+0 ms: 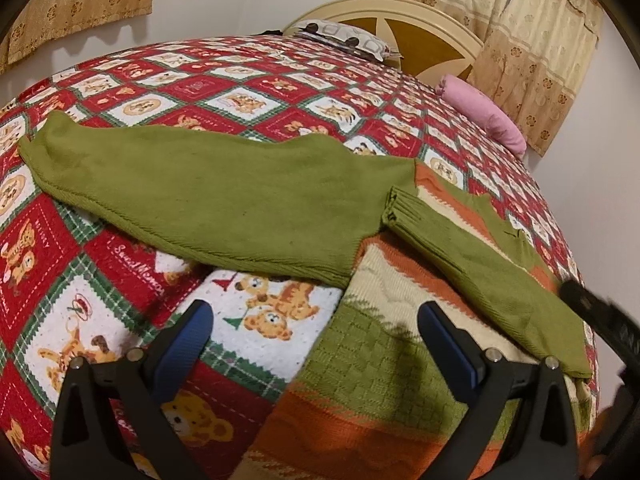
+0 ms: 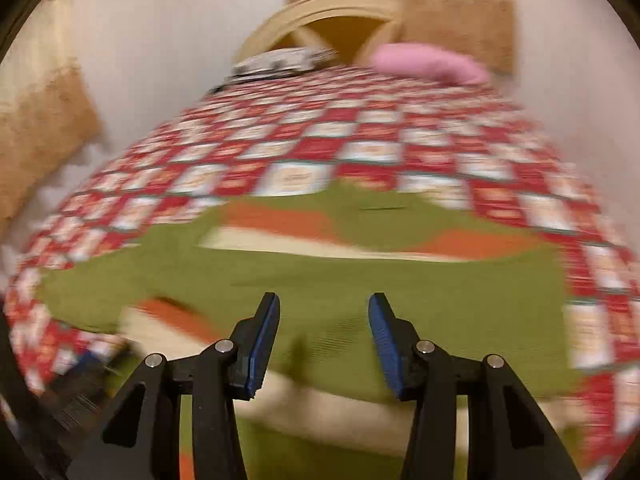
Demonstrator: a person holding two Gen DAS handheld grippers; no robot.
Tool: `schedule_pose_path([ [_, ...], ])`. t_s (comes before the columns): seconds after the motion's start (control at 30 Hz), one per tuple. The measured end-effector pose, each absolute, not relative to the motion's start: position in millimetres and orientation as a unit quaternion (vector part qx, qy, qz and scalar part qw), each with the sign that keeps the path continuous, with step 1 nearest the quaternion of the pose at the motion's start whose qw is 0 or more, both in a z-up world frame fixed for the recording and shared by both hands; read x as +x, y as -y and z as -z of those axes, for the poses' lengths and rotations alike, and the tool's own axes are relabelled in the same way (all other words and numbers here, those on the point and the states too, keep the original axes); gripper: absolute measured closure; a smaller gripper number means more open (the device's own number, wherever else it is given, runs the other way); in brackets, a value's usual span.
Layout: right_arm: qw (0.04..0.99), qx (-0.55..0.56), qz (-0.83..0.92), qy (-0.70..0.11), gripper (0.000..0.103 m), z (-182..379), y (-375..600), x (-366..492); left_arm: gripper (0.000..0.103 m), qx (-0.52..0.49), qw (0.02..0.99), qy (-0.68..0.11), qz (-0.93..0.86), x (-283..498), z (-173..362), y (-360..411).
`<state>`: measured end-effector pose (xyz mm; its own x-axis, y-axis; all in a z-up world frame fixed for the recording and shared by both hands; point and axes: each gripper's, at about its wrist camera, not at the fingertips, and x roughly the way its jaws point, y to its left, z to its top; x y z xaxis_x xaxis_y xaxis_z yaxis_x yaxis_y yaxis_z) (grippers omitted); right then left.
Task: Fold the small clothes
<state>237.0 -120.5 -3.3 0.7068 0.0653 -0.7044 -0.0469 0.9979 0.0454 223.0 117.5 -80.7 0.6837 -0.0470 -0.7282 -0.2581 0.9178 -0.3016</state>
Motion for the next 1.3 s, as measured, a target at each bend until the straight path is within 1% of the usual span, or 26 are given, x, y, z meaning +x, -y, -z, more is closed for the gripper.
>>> schedule_pose_path([
  [0.2,0.91,0.032,0.084,-0.404,0.055,13,247,197,0.0,-0.189,0.897,-0.396,-0.062,224,81,-116],
  [0.3,0.902,0.037,0.084,-0.422,0.055,22,274,180,0.0,-0.185,0.896,-0.397,-0.065,225,81,-115],
  [0.4,0.894,0.031,0.069,-0.442,0.055,34,275,181,0.0,-0.179,0.897,-0.399,-0.068,225,81,-114],
  [0.53,0.895,0.029,0.074,-0.439,0.055,45,270,196,0.0,-0.178,0.896,-0.4,-0.07,226,81,-113],
  [0.6,0.894,0.024,0.107,-0.434,0.055,48,276,202,0.0,-0.175,0.896,-0.402,-0.071,226,82,-113],
  [0.7,0.882,0.097,0.132,-0.442,0.055,52,303,197,0.0,-0.173,0.896,-0.402,-0.073,226,82,-112],
  [0.77,0.88,0.111,0.124,-0.444,0.056,53,312,191,0.0,-0.173,0.896,-0.402,-0.073,226,82,-112],
  [0.9,0.879,0.102,0.097,-0.455,0.054,53,315,182,0.0,-0.173,0.896,-0.403,-0.073,225,82,-112],
  [1.0,0.877,0.083,0.095,-0.463,0.051,46,311,171,0.0,-0.175,0.896,-0.402,-0.072,225,82,-112],
  [1.07,0.881,0.085,0.102,-0.454,0.051,37,309,158,0.0,-0.173,0.896,-0.403,-0.073,226,83,-111],
  [1.17,0.903,0.066,0.106,-0.41,0.052,15,294,149,0.0,-0.166,0.895,-0.406,-0.075,227,83,-110],
  [1.23,0.916,0.05,0.106,-0.383,0.054,3,278,159,0.0,-0.165,0.895,-0.407,-0.076,226,83,-109],
  [1.3,0.916,0.048,0.096,-0.386,0.055,5,267,178,0.0,-0.168,0.895,-0.407,-0.075,227,83,-109],
])
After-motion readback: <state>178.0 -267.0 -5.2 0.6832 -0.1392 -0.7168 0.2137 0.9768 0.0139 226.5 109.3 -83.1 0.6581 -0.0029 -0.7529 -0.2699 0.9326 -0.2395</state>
